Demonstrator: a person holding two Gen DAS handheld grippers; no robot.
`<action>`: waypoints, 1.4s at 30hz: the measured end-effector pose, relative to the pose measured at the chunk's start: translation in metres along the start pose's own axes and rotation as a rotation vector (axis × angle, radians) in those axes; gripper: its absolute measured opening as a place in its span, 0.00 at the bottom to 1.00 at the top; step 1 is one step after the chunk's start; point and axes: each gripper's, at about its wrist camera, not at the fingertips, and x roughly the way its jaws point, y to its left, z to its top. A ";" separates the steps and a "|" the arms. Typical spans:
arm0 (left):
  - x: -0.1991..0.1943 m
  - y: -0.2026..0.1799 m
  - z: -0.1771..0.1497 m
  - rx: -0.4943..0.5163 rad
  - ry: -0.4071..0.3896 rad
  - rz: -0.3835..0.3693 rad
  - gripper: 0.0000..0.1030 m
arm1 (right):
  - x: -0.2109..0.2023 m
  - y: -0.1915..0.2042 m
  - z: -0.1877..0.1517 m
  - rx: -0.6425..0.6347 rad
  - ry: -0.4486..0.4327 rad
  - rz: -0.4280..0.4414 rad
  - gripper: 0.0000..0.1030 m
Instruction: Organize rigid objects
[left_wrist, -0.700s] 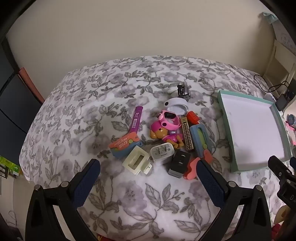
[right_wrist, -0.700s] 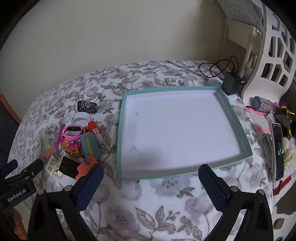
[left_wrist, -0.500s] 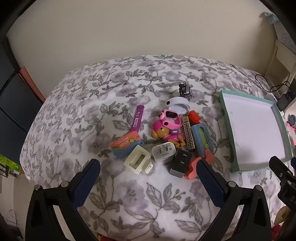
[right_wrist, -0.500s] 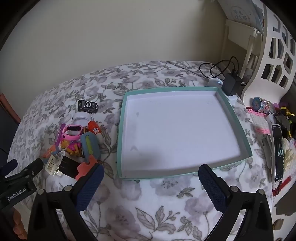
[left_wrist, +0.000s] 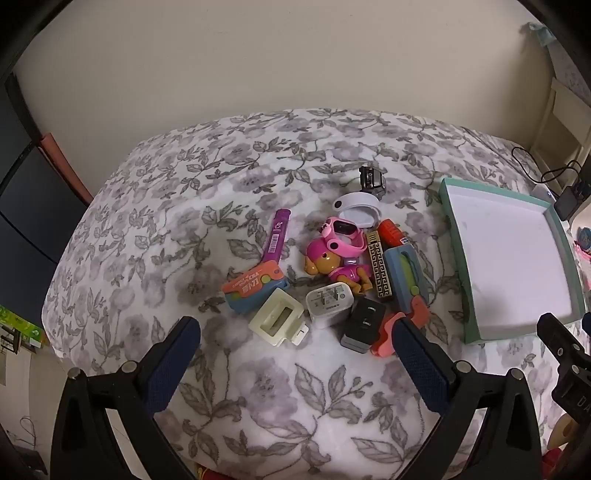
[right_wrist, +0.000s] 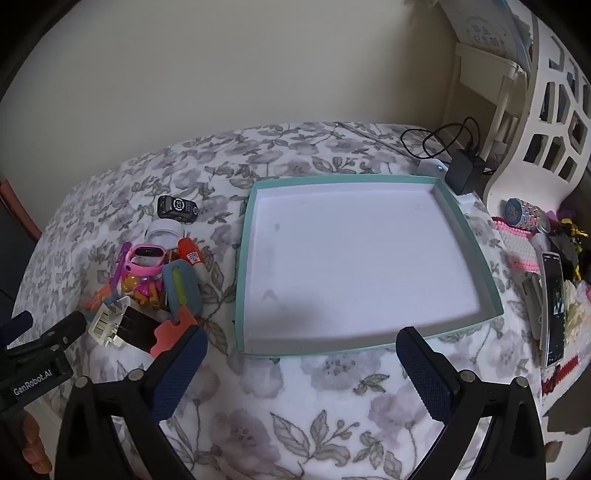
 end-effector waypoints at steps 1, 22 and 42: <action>0.000 0.000 0.000 0.000 0.000 0.001 1.00 | 0.000 0.001 -0.001 0.000 0.001 0.000 1.00; 0.000 0.000 0.001 0.002 0.001 0.006 1.00 | 0.001 0.002 0.000 -0.023 0.006 -0.008 1.00; 0.002 0.004 0.000 0.005 0.003 0.014 1.00 | 0.000 0.003 0.000 -0.026 0.002 -0.004 1.00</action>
